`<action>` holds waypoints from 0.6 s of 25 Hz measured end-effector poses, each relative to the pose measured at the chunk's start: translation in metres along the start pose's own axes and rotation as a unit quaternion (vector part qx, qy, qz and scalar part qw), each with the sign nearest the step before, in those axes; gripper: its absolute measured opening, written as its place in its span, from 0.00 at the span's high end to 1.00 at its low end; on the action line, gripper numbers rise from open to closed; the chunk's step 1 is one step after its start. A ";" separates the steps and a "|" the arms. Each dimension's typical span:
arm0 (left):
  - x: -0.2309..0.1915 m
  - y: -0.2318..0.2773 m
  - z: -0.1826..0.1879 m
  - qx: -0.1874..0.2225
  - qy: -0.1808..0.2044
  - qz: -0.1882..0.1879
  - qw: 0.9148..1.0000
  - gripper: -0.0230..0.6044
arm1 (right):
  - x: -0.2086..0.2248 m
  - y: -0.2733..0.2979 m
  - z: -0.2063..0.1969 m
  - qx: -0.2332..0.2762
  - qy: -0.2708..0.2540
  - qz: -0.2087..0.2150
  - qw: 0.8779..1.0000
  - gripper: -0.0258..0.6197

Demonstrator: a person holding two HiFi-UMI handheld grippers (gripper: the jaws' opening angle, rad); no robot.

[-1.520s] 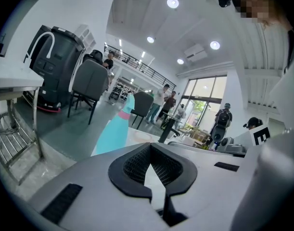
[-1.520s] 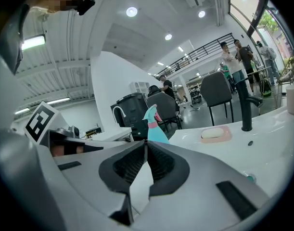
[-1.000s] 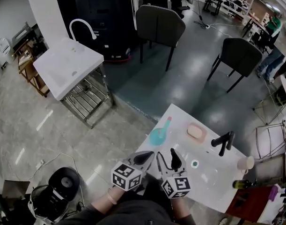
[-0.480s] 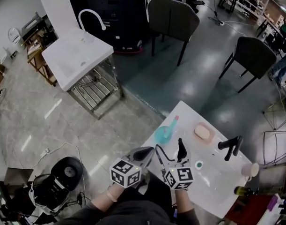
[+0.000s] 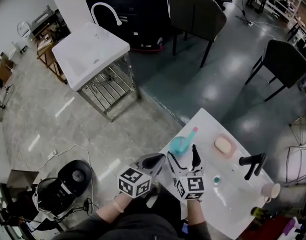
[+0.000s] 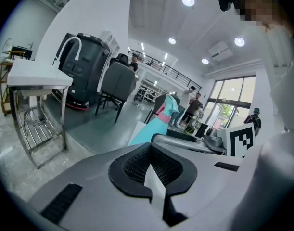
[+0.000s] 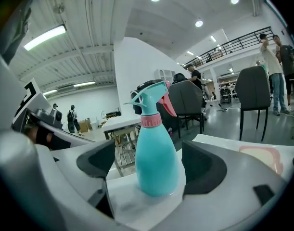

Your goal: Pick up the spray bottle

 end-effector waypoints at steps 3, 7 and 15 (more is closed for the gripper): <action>-0.006 0.004 0.001 -0.004 0.000 0.009 1.000 0.95 | 0.003 0.006 -0.003 -0.003 -0.017 0.003 1.000 0.38; -0.012 0.008 0.003 -0.008 0.001 0.019 1.000 0.95 | 0.008 0.015 -0.006 -0.006 -0.008 0.011 1.000 0.38; -0.019 0.016 0.002 -0.017 -0.004 0.032 0.999 0.95 | 0.020 0.035 -0.010 -0.012 -0.007 0.017 1.000 0.38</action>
Point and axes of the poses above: the fingertips, and each gripper's own axes: y forward along the fingers, x to its right, z out of its top, the point moved 4 cm from there along -y, backward along the fingers, and after that the axes turned 10 degrees about y, right-handed, at the moved point
